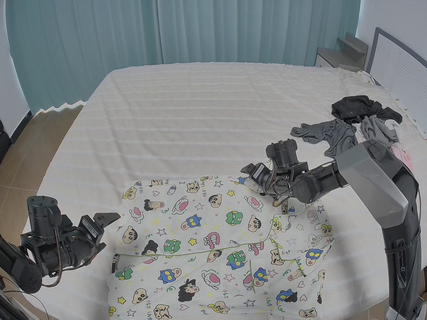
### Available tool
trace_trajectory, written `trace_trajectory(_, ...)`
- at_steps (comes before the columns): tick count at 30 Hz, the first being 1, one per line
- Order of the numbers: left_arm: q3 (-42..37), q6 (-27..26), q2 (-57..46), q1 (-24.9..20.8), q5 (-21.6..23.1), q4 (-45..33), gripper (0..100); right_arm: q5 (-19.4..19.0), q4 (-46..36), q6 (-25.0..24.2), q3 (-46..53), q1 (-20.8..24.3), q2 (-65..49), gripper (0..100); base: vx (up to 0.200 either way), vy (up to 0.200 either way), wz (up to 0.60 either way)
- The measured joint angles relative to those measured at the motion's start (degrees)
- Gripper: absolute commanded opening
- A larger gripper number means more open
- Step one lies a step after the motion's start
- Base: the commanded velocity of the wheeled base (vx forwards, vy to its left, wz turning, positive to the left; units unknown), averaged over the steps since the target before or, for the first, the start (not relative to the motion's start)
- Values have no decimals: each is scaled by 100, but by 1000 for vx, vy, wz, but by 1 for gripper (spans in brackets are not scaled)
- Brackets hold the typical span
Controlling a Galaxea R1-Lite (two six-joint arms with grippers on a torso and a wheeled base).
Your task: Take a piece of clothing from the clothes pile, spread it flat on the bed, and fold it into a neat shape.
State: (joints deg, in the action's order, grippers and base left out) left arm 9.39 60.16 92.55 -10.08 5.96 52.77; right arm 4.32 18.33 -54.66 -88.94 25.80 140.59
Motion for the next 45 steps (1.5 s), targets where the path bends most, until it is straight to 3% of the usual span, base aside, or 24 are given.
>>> trace_trajectory(9,-21,2,6,2,2,2,100,813,-356,-10,-1801,-2,618,100,0,0,0)
trace_trajectory(14,-29,7,9,5,2,2,100,994,325,26,-2200,9,802,100,0,0,0)
trace_trajectory(19,-35,9,9,5,2,2,100,996,475,83,-1816,9,701,100,0,0,0)
trace_trajectory(32,-49,20,12,6,6,2,100,477,514,236,535,11,-71,100,0,0,0)
trace_trajectory(45,-60,29,98,6,13,2,100,277,462,239,728,0,-104,100,0,0,0)
